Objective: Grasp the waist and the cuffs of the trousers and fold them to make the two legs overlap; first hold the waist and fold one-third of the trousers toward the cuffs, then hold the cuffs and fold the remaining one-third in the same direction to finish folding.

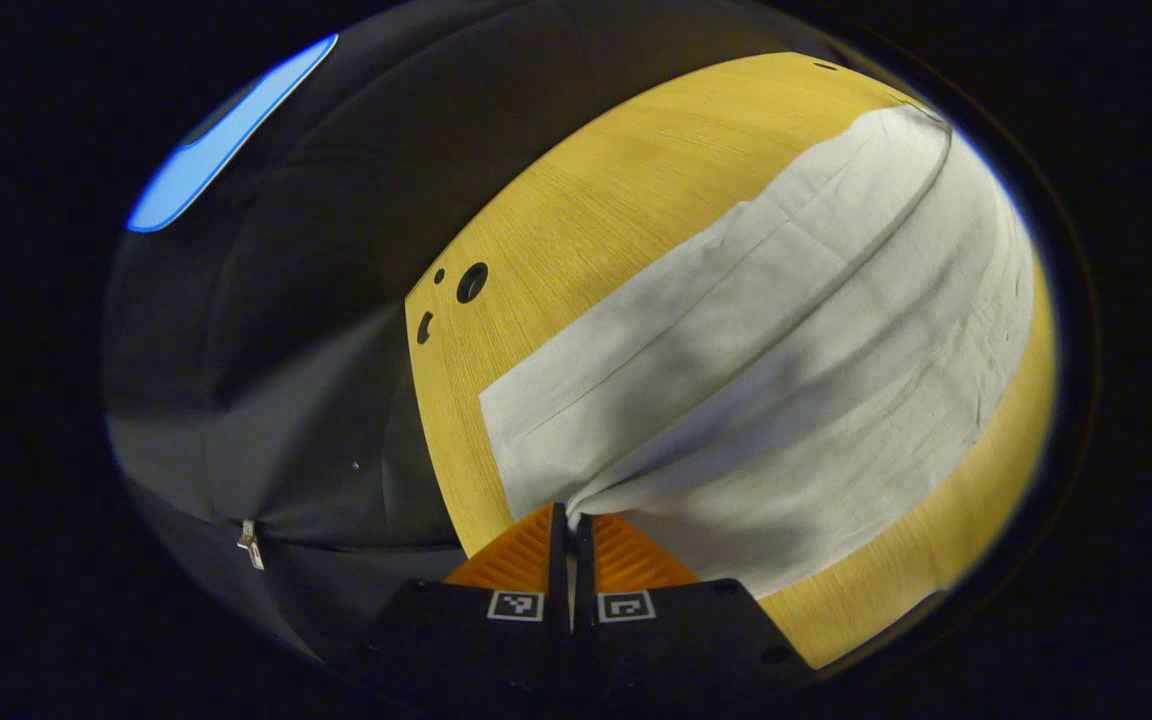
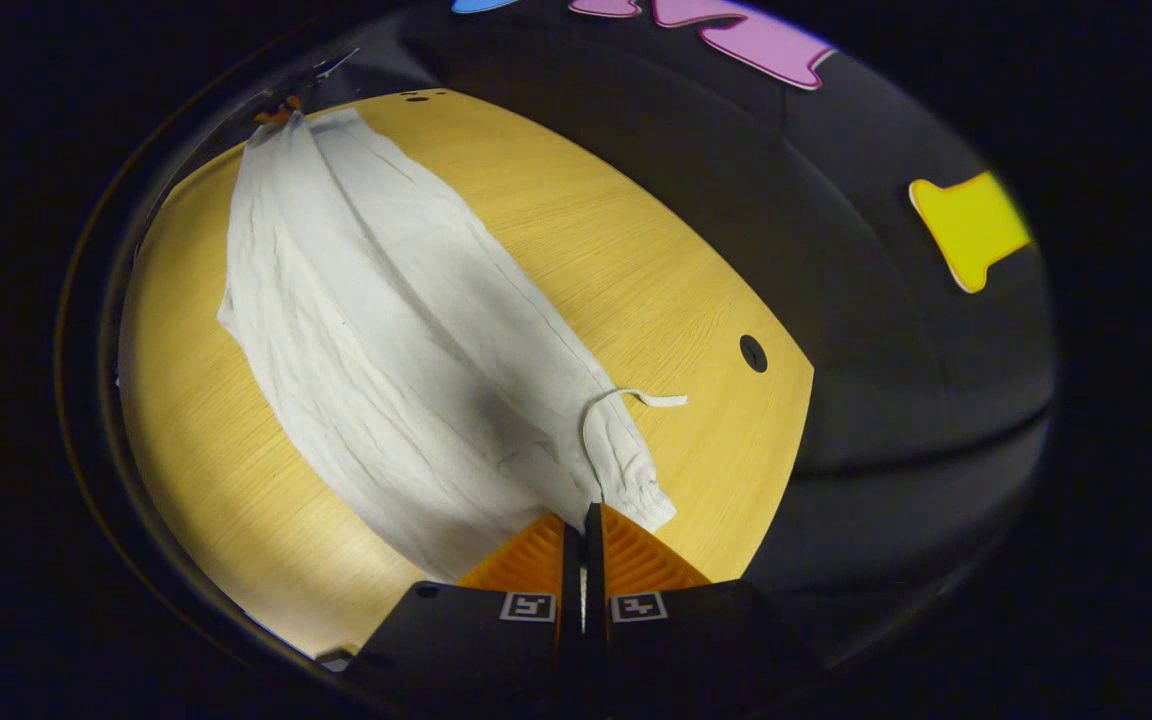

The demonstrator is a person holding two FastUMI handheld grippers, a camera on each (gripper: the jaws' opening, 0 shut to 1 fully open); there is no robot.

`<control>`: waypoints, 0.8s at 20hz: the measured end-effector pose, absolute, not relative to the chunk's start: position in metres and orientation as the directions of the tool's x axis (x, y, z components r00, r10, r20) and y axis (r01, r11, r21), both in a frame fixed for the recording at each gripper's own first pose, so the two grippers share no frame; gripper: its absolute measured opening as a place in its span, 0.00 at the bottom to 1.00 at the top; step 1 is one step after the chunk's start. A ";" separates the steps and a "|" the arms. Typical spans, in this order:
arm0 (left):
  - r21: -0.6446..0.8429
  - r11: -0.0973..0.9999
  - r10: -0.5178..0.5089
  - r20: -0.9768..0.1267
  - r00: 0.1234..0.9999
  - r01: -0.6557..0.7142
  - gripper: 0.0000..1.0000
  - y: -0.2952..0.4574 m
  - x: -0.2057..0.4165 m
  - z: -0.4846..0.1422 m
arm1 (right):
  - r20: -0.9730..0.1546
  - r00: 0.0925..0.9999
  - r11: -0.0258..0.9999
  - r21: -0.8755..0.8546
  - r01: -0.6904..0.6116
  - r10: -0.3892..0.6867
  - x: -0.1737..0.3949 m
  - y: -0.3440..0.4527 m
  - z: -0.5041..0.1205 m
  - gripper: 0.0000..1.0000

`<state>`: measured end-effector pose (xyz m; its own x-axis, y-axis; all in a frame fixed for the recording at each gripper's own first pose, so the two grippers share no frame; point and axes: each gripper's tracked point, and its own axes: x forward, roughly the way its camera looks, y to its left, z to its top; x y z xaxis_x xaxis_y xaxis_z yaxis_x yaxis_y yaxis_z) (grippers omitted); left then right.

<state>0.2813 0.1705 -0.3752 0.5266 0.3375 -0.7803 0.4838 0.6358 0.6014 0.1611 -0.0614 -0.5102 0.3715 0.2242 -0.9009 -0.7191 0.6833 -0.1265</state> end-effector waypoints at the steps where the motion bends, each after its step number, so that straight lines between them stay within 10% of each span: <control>1: 0.590 0.648 0.343 -0.791 0.507 0.482 0.05 0.170 0.283 -0.377 | -0.908 0.348 0.709 -0.086 -0.700 0.232 0.165 -0.059 -0.518 0.05; 9: 0.537 0.653 0.368 -0.841 0.396 0.533 0.08 0.169 0.297 -0.406 | -0.928 0.243 0.851 0.125 -0.511 0.282 0.181 -0.058 -0.551 0.18; 12: 0.563 0.655 0.378 -0.822 0.427 0.504 0.55 0.173 0.299 -0.400 | -0.899 0.321 0.905 0.158 -0.395 0.297 0.193 -0.061 -0.540 0.29; 16: 0.585 0.663 0.374 -0.799 0.470 0.467 0.82 0.173 0.296 -0.387 | -0.837 0.448 0.948 0.253 -0.192 0.314 0.206 -0.063 -0.496 0.51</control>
